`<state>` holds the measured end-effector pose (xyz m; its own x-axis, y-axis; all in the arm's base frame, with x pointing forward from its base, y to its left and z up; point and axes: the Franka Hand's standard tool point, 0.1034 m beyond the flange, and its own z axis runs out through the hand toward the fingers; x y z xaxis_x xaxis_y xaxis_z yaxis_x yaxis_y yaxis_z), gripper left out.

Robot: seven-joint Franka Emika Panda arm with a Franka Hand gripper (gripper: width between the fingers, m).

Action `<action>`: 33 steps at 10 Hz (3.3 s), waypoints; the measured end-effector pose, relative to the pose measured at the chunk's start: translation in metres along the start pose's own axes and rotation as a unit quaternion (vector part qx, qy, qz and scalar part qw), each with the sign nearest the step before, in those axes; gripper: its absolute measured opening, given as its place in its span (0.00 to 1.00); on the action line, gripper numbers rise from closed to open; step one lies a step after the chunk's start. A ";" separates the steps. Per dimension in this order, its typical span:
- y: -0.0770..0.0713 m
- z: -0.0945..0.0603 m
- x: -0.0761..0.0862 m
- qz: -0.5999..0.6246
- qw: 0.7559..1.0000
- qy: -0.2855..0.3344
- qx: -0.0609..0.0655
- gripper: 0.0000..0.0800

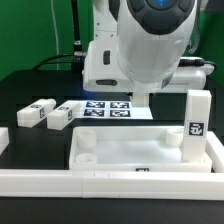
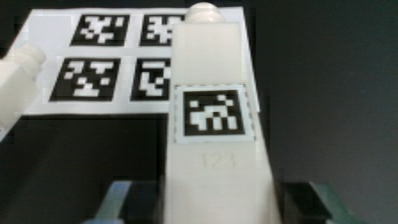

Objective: Assemble desk

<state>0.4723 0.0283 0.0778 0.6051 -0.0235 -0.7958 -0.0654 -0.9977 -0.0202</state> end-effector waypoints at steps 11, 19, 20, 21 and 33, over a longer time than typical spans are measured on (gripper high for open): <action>0.018 -0.104 -0.003 -0.022 0.939 0.343 0.009 0.36; 0.025 -0.155 0.003 -0.011 0.823 0.569 -0.002 0.36; 0.028 -0.156 0.005 -0.010 0.804 0.595 -0.008 0.36; 0.033 -0.160 0.007 -0.013 0.795 0.606 -0.015 0.36; 0.084 -0.191 0.036 -0.047 0.797 0.600 -0.053 0.36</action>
Offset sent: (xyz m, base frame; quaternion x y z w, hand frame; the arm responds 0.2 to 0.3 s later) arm 0.0383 -0.0134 0.0481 0.0202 0.1569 0.0071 0.9874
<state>0.6401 -0.0683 0.1628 0.9303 0.0716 0.3597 0.0549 -0.9969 0.0565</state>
